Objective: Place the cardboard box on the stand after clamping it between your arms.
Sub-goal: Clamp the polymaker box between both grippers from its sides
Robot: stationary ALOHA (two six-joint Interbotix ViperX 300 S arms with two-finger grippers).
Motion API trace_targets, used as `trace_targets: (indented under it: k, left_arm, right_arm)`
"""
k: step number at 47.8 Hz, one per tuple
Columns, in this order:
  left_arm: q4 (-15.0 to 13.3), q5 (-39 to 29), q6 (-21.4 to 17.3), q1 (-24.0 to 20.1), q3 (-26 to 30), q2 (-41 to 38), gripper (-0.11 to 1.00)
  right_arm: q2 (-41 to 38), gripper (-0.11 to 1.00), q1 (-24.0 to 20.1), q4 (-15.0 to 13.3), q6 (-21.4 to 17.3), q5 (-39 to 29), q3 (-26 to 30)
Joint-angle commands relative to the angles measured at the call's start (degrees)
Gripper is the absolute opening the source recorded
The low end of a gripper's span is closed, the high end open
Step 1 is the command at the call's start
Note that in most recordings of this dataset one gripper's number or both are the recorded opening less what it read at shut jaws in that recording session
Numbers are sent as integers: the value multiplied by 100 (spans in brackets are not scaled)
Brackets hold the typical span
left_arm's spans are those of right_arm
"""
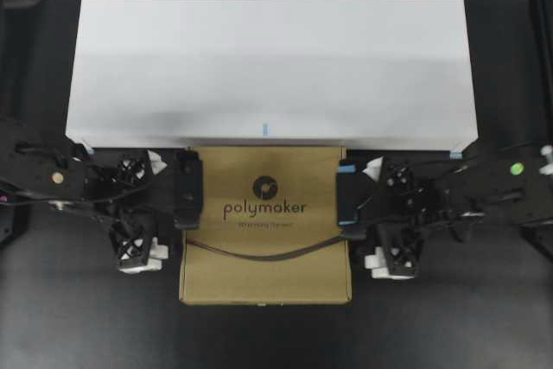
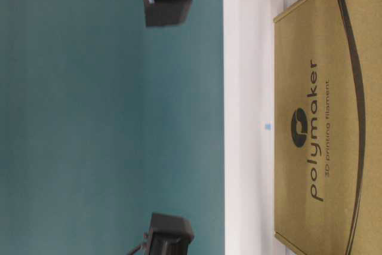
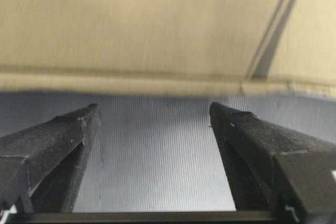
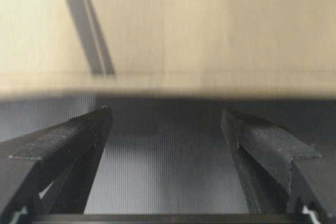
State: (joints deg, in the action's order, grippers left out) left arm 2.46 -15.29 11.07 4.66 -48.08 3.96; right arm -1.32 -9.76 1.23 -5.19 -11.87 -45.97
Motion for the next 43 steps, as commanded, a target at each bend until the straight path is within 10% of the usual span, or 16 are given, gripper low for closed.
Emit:
trace_targets:
  k: [1, 26, 43]
  left_arm:
    - [18, 35, -9, 18, 185, -62, 81]
    - [18, -176, -88, 44, 650, 123, 81]
    - [18, -1837, -97, 44, 1564, 914, 75]
  right_arm:
    - [-229, 80, -9, -9, 18, 79, 211]
    - [-237, 80, -53, 0, -18, -404, 668]
    - [738, 80, -53, 53, -18, -2522, 1775]
